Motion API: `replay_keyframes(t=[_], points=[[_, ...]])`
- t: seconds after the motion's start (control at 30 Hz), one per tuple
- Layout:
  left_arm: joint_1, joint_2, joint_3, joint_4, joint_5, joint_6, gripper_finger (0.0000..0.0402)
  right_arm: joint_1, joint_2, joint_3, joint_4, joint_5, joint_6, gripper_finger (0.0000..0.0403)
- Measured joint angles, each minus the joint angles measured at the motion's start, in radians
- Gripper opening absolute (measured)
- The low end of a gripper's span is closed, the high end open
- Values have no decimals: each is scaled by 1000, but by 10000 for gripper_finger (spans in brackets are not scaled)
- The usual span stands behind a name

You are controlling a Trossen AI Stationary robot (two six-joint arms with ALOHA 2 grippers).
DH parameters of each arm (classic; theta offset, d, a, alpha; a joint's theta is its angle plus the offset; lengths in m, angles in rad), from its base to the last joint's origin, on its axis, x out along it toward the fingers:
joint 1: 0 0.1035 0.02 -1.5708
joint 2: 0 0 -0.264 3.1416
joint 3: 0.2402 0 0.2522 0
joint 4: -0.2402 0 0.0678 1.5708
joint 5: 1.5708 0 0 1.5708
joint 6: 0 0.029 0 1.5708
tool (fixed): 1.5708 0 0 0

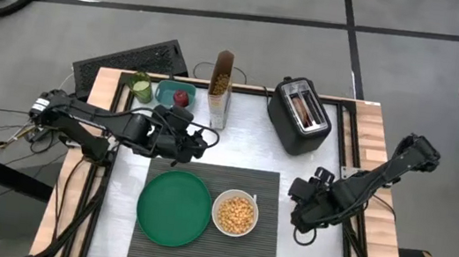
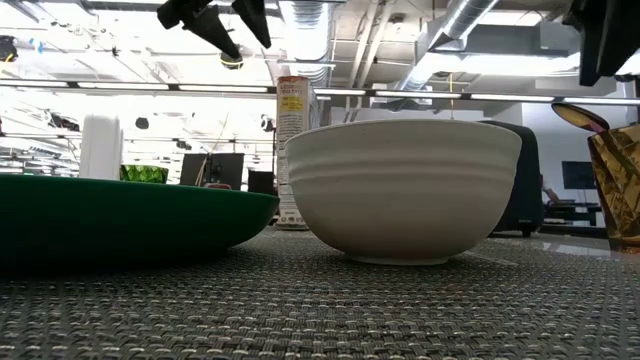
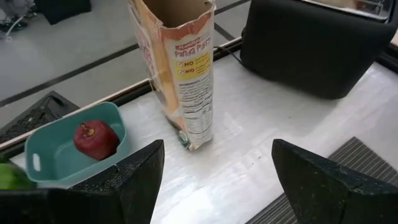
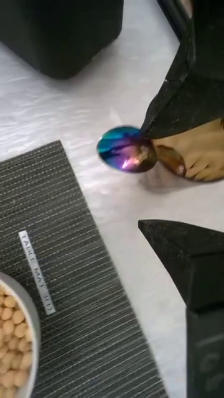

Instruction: Arrange a breakfast setting

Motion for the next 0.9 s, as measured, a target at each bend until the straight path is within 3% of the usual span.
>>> replay_keyframes(t=[0.3,0.67,0.9], points=[[-7,0,0,-44,-8,0,281,-6,98,0,13,0,41,296],[-8,0,0,-57,-12,0,281,-24,180,0,-42,30,26,295],[-8,0,0,-62,-20,-5,281,-23,177,0,-102,43,118,271]])
